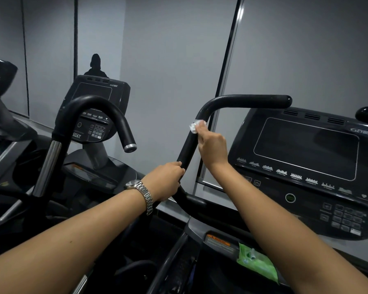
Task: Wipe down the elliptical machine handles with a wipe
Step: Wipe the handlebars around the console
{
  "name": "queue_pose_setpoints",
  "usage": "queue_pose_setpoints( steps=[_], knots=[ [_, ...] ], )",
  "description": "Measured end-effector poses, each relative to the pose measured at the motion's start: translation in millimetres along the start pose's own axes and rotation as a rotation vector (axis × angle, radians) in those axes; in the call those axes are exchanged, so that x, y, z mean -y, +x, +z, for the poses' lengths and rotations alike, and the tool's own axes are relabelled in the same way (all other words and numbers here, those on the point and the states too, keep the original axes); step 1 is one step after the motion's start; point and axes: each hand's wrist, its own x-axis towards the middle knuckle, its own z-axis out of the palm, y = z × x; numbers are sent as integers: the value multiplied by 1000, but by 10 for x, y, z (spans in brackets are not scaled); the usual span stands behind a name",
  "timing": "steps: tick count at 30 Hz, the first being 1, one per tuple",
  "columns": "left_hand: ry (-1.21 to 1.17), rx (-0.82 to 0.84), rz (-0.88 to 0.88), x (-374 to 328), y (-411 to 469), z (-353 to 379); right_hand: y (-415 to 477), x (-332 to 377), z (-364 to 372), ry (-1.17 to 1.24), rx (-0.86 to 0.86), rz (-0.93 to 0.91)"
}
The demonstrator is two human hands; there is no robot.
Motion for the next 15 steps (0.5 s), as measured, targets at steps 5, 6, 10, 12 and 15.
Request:
queue_pose_setpoints(
  steps=[5,6,10,12,15],
  knots=[
    [7,-4,11,11,10,4,-70,20,-25,16,51,-14],
    [4,-3,11,11,10,3,26,-4,-36,27,46,26],
    [4,-7,11,8,10,5,136,3,4,73,18,146],
    [3,-4,10,5,10,5,-35,80,6,103,31,120],
    [5,-5,14,7,12,12,-121,58,-15,116,46,61]
  ],
)
